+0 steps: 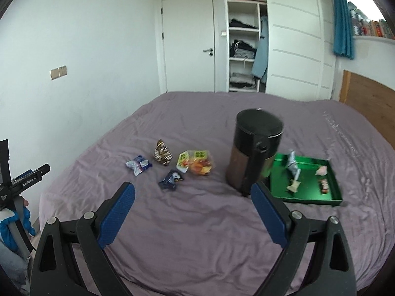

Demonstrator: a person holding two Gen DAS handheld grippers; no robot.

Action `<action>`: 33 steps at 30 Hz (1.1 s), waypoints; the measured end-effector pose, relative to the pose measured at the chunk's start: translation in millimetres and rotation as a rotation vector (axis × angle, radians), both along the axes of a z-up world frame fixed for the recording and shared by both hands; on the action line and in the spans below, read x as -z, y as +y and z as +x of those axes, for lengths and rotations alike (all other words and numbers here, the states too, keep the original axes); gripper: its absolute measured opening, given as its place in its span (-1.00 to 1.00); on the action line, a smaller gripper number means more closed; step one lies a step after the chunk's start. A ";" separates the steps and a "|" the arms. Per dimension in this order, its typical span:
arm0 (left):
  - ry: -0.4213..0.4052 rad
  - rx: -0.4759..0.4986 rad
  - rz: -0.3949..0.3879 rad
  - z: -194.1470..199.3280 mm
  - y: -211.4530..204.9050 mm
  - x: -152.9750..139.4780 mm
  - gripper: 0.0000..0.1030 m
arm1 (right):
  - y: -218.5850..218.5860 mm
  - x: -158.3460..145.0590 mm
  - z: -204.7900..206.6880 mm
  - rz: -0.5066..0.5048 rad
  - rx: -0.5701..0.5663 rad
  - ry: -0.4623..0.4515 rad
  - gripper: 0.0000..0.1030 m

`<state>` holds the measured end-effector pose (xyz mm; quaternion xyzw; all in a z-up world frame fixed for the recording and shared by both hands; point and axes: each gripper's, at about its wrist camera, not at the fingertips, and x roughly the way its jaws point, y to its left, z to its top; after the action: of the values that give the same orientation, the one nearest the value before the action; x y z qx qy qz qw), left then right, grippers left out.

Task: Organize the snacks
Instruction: 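Move both open tools back toward the remaining snacks on the bed, then grasp the blue-white biscuit packet with the left tool while the right tool grasps the fruit bag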

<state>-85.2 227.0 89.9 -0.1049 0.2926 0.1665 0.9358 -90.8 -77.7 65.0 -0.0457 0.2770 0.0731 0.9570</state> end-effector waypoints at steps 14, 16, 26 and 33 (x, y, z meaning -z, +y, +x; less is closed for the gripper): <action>0.109 0.076 -0.007 85.7 -20.3 25.8 0.65 | 23.6 63.8 105.2 -0.012 -0.038 0.131 1.00; 0.121 0.092 -0.011 103.3 -27.3 27.7 0.65 | 24.9 72.5 123.1 -0.016 -0.041 0.144 1.00; 0.217 0.133 -0.124 208.4 -58.0 69.2 0.65 | 26.1 110.1 215.8 -0.022 -0.084 0.184 1.00; 0.261 0.093 -0.190 262.2 -75.1 101.8 0.65 | 24.8 135.3 265.3 -0.034 -0.088 0.199 1.00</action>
<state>177.0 151.9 -12.0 -0.1568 0.4308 0.1069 0.8823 174.5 -52.9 -70.3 -0.0665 0.3694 0.1146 0.9198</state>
